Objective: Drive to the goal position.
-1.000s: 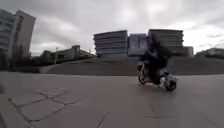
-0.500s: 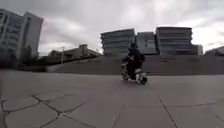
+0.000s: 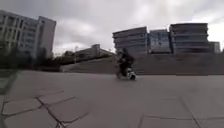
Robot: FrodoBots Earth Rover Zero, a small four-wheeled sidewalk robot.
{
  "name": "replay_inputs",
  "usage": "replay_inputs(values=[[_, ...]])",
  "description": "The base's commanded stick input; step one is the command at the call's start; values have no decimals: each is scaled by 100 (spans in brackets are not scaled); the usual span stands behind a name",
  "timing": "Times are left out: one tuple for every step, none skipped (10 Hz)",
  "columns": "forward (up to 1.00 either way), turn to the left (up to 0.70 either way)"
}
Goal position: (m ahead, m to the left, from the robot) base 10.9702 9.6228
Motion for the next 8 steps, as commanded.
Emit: replay_inputs(values=[[100,15],[100,22],[100,40],[100,34],[100,35],[100,36],[100,35],[100,34]])
